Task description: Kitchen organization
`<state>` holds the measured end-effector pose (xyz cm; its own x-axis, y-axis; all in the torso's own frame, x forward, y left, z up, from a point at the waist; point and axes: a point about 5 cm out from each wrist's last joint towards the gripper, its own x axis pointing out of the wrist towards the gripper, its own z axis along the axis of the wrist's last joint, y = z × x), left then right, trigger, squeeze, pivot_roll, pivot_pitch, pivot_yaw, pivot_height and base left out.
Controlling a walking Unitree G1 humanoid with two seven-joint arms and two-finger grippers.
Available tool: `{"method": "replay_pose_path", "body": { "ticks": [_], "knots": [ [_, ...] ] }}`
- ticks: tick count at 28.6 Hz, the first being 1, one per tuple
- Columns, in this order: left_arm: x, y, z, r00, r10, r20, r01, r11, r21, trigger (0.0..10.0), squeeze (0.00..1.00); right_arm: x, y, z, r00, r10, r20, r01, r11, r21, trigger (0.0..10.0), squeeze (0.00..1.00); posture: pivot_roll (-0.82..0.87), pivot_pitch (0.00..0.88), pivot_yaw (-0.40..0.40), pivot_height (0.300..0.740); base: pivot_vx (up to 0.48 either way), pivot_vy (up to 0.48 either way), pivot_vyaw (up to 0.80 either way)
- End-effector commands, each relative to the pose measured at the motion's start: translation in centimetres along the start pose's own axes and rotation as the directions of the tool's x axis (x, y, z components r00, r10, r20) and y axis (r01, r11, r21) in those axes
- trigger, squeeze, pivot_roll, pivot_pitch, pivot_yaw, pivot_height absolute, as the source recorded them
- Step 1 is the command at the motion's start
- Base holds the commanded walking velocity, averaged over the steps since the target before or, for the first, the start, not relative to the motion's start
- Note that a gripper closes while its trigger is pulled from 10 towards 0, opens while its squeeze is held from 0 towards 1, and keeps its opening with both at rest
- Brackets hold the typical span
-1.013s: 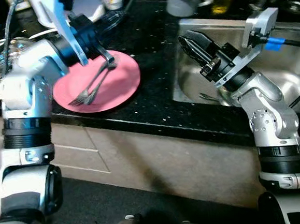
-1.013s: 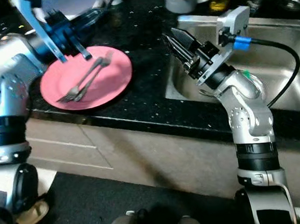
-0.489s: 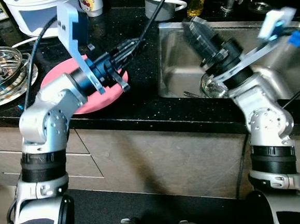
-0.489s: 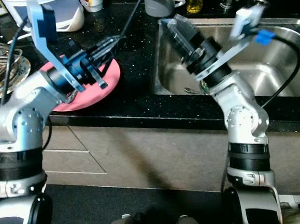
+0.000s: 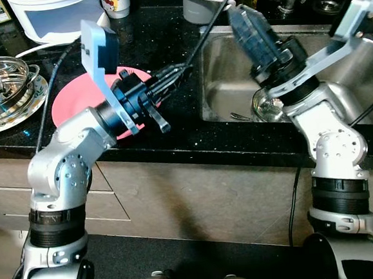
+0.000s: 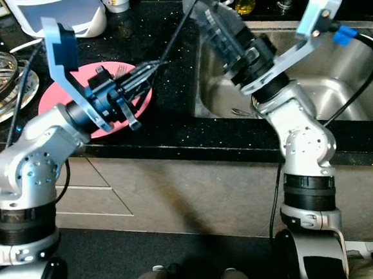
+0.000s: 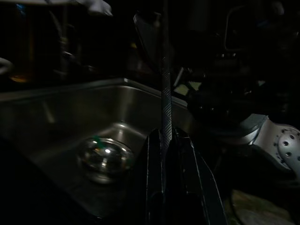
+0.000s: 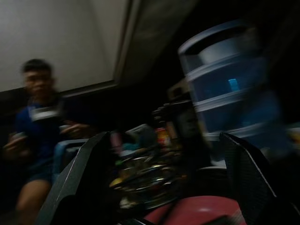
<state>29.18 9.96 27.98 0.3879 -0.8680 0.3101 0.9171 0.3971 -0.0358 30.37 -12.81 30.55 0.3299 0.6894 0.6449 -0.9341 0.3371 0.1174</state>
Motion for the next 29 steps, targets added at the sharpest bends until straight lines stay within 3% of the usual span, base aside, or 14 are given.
{"method": "replay_pose_path", "body": {
  "ticks": [1, 8, 9, 10, 23, 24, 25, 29],
  "knots": [
    [0.2, -0.9, -0.3, 0.999, -0.041, -0.014, 0.041, 0.999, -0.019, 10.0, 0.0, 0.2, 0.8, 0.0, 0.999, 0.048, 0.0, -0.048, 0.999, 0.009, 10.0, 0.0, 0.01, 0.117, -0.002, 0.74, 0.0, 0.0, 0.0],
    [0.4, -2.1, -1.7, 0.992, -0.097, -0.079, 0.095, 0.995, -0.038, 10.0, 0.0, 0.6, 0.7, -0.3, 0.999, 0.022, -0.023, -0.023, 1.0, -0.012, 10.0, 0.0, 0.0, 0.122, -0.001, 0.74, 0.0, 0.0, 0.0],
    [0.4, -2.1, -1.7, 0.992, -0.097, -0.077, 0.094, 0.995, -0.039, 10.0, 0.0, 0.6, 0.6, -0.4, 1.0, 0.017, -0.025, -0.017, 1.0, -0.012, 4.1, 0.0, 0.0, 0.122, -0.002, 0.74, 0.0, 0.0, 0.0],
    [0.5, -2.3, -1.6, 0.992, -0.102, -0.074, 0.099, 0.994, -0.039, 10.0, 0.0, 0.5, 0.5, -0.4, 1.0, 0.01, -0.026, -0.011, 1.0, -0.006, 0.0, 0.0, 0.0, 0.123, -0.003, 0.74, 0.0, 0.0, 0.0],
    [0.2, -2.7, -0.5, 0.992, -0.121, -0.038, 0.121, 0.993, -0.01, 10.0, 0.0, 0.2, 0.0, -0.2, 1.0, -0.017, -0.017, 0.017, 1.0, 0.008, 0.0, 0.0, 0.01, 0.124, -0.008, 0.74, 0.0, 0.0, 0.0],
    [0.2, -2.9, -0.3, 0.991, -0.129, -0.029, 0.129, 0.992, 0.0, 10.0, 0.0, 0.1, 0.0, -0.3, 1.0, -0.02, -0.021, 0.02, 1.0, 0.007, 2.5, 0.0, 0.01, 0.124, -0.008, 0.74, 0.0, 0.0, 0.0],
    [0.2, -3.0, -0.1, 0.991, -0.136, -0.021, 0.136, 0.991, 0.009, 10.0, 0.0, 0.1, 0.0, -0.3, 0.999, -0.021, -0.025, 0.021, 1.0, 0.006, 10.0, 0.0, 0.01, 0.124, -0.009, 0.74, 0.0, 0.0, 0.0],
    [0.1, -3.3, 0.6, 0.988, -0.156, 0.01, 0.156, 0.987, 0.034, 10.0, 0.0, 0.0, -0.2, -0.4, 0.999, -0.033, -0.024, 0.034, 0.999, 0.011, 10.0, 0.0, 0.01, 0.124, -0.01, 0.74, 0.0, 0.0, 0.0]
  ]
}}
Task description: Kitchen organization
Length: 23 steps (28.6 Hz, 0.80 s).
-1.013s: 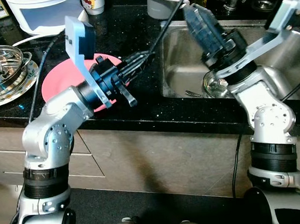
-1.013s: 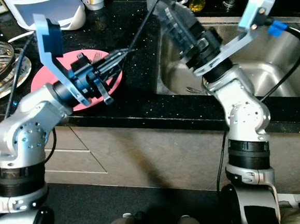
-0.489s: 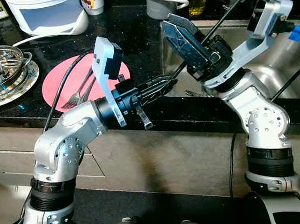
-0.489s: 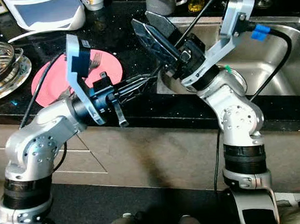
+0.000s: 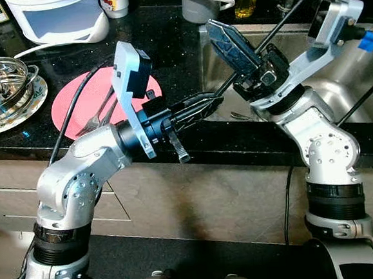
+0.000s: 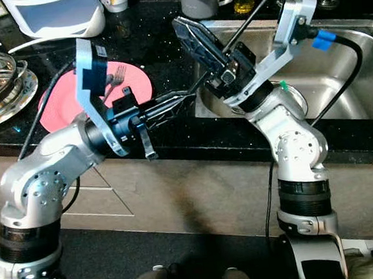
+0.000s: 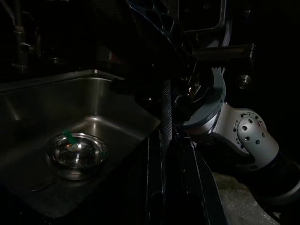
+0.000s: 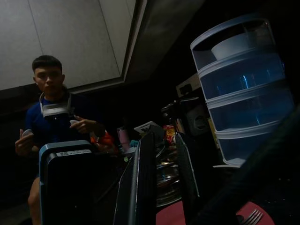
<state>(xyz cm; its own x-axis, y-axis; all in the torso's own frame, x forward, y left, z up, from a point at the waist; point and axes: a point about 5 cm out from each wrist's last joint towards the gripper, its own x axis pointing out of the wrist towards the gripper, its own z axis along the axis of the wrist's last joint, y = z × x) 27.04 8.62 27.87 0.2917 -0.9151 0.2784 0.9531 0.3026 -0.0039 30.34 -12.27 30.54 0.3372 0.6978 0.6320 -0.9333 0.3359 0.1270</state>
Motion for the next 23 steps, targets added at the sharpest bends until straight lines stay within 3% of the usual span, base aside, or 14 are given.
{"method": "replay_pose_path", "body": {
  "ticks": [1, 5, 6, 7, 8, 9, 11, 12, 13, 23],
  "knots": [
    [-0.1, -0.9, 1.1, 0.997, -0.055, 0.051, 0.053, 0.998, 0.042, 10.0, 0.0, -0.4, -0.4, 0.0, 1.0, -0.03, -0.004, 0.03, 1.0, 0.007, 10.0, 0.0, 0.01, 0.126, -0.01, 0.74, 0.0, 0.0, 0.0],
    [-0.2, -0.9, 1.3, 0.997, -0.057, 0.055, 0.055, 0.997, 0.051, 10.0, 0.0, -0.4, -0.7, 0.2, 0.998, -0.05, 0.029, 0.048, 0.998, 0.051, 10.0, 0.0, 0.01, 0.126, -0.011, 0.74, 0.0, 0.0, 0.0],
    [-0.2, -0.9, 1.3, 0.997, -0.057, 0.055, 0.055, 0.997, 0.051, 10.0, 0.0, -0.4, -0.8, 0.3, 0.997, -0.06, 0.038, 0.058, 0.997, 0.056, 10.0, 0.4, 0.01, 0.126, -0.013, 0.74, 0.0, 0.0, 0.0],
    [-0.2, -0.9, 1.3, 0.997, -0.057, 0.055, 0.054, 0.997, 0.052, 10.0, 0.0, -0.4, -0.9, 0.4, 0.997, -0.068, 0.037, 0.066, 0.996, 0.053, 10.0, 0.87, 0.01, 0.126, -0.013, 0.74, 0.0, 0.0, 0.0],
    [-0.2, -0.9, 1.3, 0.997, -0.057, 0.055, 0.054, 0.997, 0.052, 10.0, 0.0, -0.4, -0.9, 0.4, 0.997, -0.068, 0.037, 0.066, 0.996, 0.053, 10.0, 0.87, 0.01, 0.126, -0.013, 0.74, 0.0, 0.0, 0.0],
    [-0.2, -0.9, 1.2, 0.997, -0.056, 0.055, 0.054, 0.997, 0.052, 10.0, 0.0, -0.4, -0.9, 0.4, 0.997, -0.066, 0.03, 0.065, 0.997, 0.044, 10.0, 1.0, 0.01, 0.124, -0.011, 0.74, 0.0, 0.0, 0.0],
    [-0.2, -1.0, 1.3, 0.997, -0.058, 0.057, 0.055, 0.997, 0.053, 10.0, 0.0, -0.5, -0.9, 0.4, 0.997, -0.07, 0.019, 0.07, 0.997, 0.037, 10.0, 0.95, 0.01, 0.127, -0.013, 0.74, 0.0, 0.0, 0.0],
    [-0.2, -1.0, 1.3, 0.997, -0.058, 0.058, 0.055, 0.997, 0.055, 10.0, 0.0, -0.5, -0.9, 0.3, 0.998, -0.069, 0.012, 0.068, 0.997, 0.034, 10.0, 0.08, 0.01, 0.126, -0.013, 0.74, 0.0, 0.0, 0.0],
    [-0.2, -1.0, 1.3, 0.997, -0.059, 0.059, 0.056, 0.997, 0.056, 10.0, 0.0, -0.5, -0.9, 0.3, 0.998, -0.068, 0.008, 0.068, 0.997, 0.033, 10.0, 0.0, 0.01, 0.126, -0.014, 0.74, 0.0, 0.0, 0.0],
    [-0.6, -1.0, 1.7, 0.997, -0.049, 0.059, 0.044, 0.996, 0.081, 10.0, 0.0, -1.4, -1.1, 1.2, 0.999, -0.048, 0.025, 0.047, 0.998, 0.046, 10.0, 0.0, 0.01, 0.127, -0.019, 0.74, 0.0, 0.0, 0.0]
  ]
}}
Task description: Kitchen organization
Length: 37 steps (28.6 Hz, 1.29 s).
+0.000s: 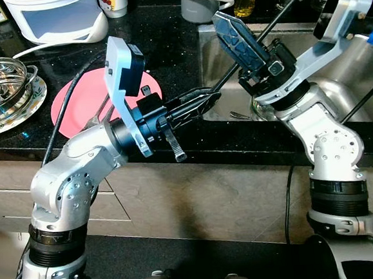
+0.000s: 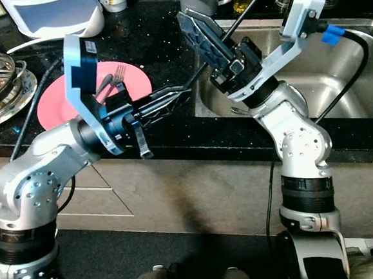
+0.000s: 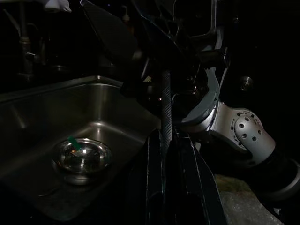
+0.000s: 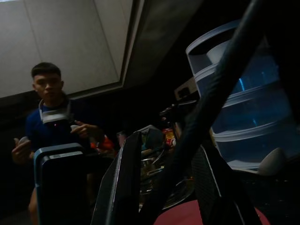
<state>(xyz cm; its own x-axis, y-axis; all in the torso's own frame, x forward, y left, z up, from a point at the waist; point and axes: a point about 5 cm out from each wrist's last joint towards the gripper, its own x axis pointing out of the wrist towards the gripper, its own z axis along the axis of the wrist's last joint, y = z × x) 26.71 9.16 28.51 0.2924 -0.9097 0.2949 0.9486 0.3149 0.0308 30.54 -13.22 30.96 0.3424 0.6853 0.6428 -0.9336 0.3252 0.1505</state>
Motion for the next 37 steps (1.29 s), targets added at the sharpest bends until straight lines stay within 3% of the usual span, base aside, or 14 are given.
{"method": "replay_pose_path", "body": {
  "ticks": [1, 10, 13, 17, 20, 32, 37],
  "knots": [
    [-0.3, -0.8, 0.9, 0.998, -0.046, 0.042, 0.044, 0.998, 0.043, 10.0, 0.0, -1.2, -0.5, 0.6, 0.999, -0.02, 0.029, 0.019, 0.999, 0.036, 10.0, 0.0, 0.01, 0.126, -0.018, 0.74, 0.0, 0.0, 0.0],
    [-0.7, -0.6, 1.1, 0.999, -0.023, 0.036, 0.021, 0.998, 0.055, 10.0, 0.0, -2.0, -0.1, 0.8, 0.999, 0.025, 0.043, -0.029, 0.996, 0.086, 10.0, 0.0, 0.01, 0.125, -0.019, 0.74, 0.0, 0.0, 0.0],
    [-0.9, -0.4, 1.2, 0.999, -0.007, 0.036, 0.004, 0.998, 0.065, 10.0, 0.0, -3.1, -0.6, 0.7, 0.999, 0.018, 0.051, -0.024, 0.992, 0.121, 10.0, 0.0, 0.01, 0.122, -0.021, 0.74, 0.0, 0.0, 0.0],
    [-1.1, -0.1, 1.5, 0.998, 0.018, 0.053, -0.022, 0.997, 0.074, 10.0, 0.0, -3.8, -0.7, -0.3, 1.0, 0.019, -0.022, -0.016, 0.994, 0.11, 10.0, 0.0, 0.01, 0.118, -0.023, 0.74, 0.0, 0.0, 0.0],
    [-1.0, 0.0, 1.5, 0.998, 0.027, 0.057, -0.031, 0.997, 0.077, 10.0, 0.0, -3.9, -0.9, -0.4, 1.0, -0.001, -0.016, 0.003, 0.993, 0.117, 10.0, 0.0, 0.01, 0.117, -0.023, 0.74, 0.0, 0.0, 0.0],
    [-0.2, 0.2, 0.1, 0.998, 0.063, 0.026, -0.066, 0.994, 0.091, 10.0, 0.0, -3.5, -1.7, 1.1, 0.984, -0.073, 0.165, 0.038, 0.978, 0.204, 10.0, 0.0, 0.01, 0.119, -0.018, 0.74, 0.0, 0.0, 0.0],
    [0.1, 0.2, -0.3, 0.997, 0.075, 0.019, -0.077, 0.993, 0.092, 10.0, 0.0, -3.2, -1.0, 0.7, 0.988, -0.032, 0.153, 0.0, 0.979, 0.203, 10.0, 0.0, 0.01, 0.123, -0.017, 0.74, 0.0, 0.0, 0.0]
  ]
}}
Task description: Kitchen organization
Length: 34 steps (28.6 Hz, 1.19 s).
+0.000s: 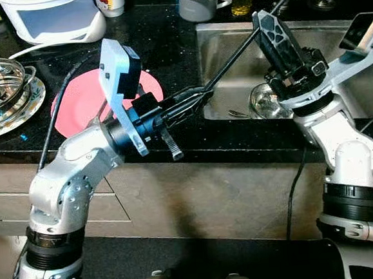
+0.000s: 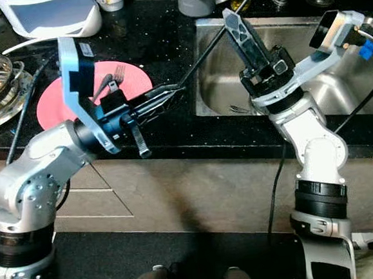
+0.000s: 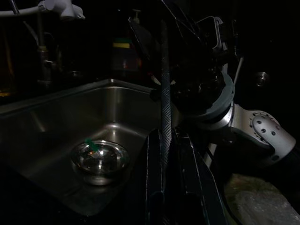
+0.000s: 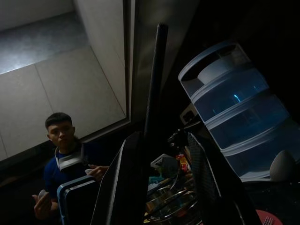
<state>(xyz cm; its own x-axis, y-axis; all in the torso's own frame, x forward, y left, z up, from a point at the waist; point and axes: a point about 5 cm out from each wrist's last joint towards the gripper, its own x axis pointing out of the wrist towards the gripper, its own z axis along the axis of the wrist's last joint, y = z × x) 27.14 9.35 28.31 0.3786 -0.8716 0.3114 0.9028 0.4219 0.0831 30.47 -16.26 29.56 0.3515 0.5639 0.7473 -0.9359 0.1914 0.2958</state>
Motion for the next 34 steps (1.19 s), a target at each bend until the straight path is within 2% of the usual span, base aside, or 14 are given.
{"method": "replay_pose_path", "body": {
  "ticks": [1, 9, 10, 11, 12, 27, 28, 29, 34],
  "knots": [
    [0.2, -0.4, -0.1, 1.0, -0.021, 0.006, 0.021, 1.0, 0.008, 10.0, 0.0, -0.2, 0.1, -0.4, 1.0, 0.0, -0.023, 0.0, 1.0, -0.004, 10.0, 0.0, 0.01, 0.125, -0.019, 0.74, 0.0, 0.0, 0.0],
    [0.1, -0.3, -0.1, 1.0, -0.016, 0.01, 0.016, 1.0, 0.013, 10.0, 0.0, -0.3, 0.4, -0.8, 0.999, 0.014, -0.052, -0.014, 1.0, -0.004, 10.0, 0.0, 0.01, 0.127, -0.017, 0.74, 0.0, 0.0, 0.0],
    [0.1, -0.3, -0.1, 1.0, -0.016, 0.01, 0.016, 1.0, 0.012, 10.0, 0.0, -0.3, 0.5, -0.8, 0.998, 0.018, -0.056, -0.018, 1.0, -0.006, 4.4, 0.0, 0.01, 0.129, -0.017, 0.74, 0.0, 0.0, 0.0],
    [0.1, -0.3, -0.2, 1.0, -0.017, 0.01, 0.017, 1.0, 0.011, 10.0, 0.0, -0.3, 0.5, -0.8, 0.998, 0.02, -0.059, -0.02, 1.0, -0.007, 4.4, 0.0, 0.01, 0.129, -0.017, 0.74, 0.0, 0.0, 0.0],
    [0.1, -0.3, -0.2, 1.0, -0.018, 0.01, 0.018, 1.0, 0.011, 10.0, 0.0, -0.4, 0.6, -0.9, 0.998, 0.032, -0.06, -0.033, 0.999, -0.005, 0.0, 0.0, 0.01, 0.13, -0.016, 0.74, 0.0, 0.0, 0.0],
    [0.0, 0.2, -0.7, 1.0, 0.018, -0.001, -0.018, 1.0, -0.024, 10.0, 0.0, -0.4, 1.0, -1.0, 0.994, 0.062, -0.09, -0.064, 0.998, -0.02, 0.0, 0.0, 0.01, 0.131, -0.018, 0.74, 0.0, 0.0, 0.0],
    [0.1, 0.2, -0.7, 1.0, 0.021, 0.008, -0.021, 0.999, -0.04, 10.0, 0.07, -0.4, 1.0, -1.1, 0.994, 0.061, -0.093, -0.063, 0.998, -0.023, 0.0, 0.0, 0.01, 0.131, -0.018, 0.74, 0.0, 0.0, 0.0],
    [0.1, 0.1, -0.6, 1.0, 0.018, 0.021, -0.017, 0.999, -0.047, 10.0, 1.0, -0.3, 0.9, -1.1, 0.994, 0.054, -0.095, -0.057, 0.998, -0.029, 0.0, 0.0, 0.01, 0.132, -0.017, 0.74, 0.0, 0.0, 0.0],
    [0.2, -0.2, 0.1, 0.998, 0.012, 0.058, -0.01, 0.999, -0.033, 10.0, 1.0, -0.2, 0.5, -0.9, 0.995, 0.024, -0.102, -0.031, 0.998, -0.06, 0.0, 0.0, 0.01, 0.13, -0.021, 0.74, 0.0, 0.0, 0.0]
  ]
}}
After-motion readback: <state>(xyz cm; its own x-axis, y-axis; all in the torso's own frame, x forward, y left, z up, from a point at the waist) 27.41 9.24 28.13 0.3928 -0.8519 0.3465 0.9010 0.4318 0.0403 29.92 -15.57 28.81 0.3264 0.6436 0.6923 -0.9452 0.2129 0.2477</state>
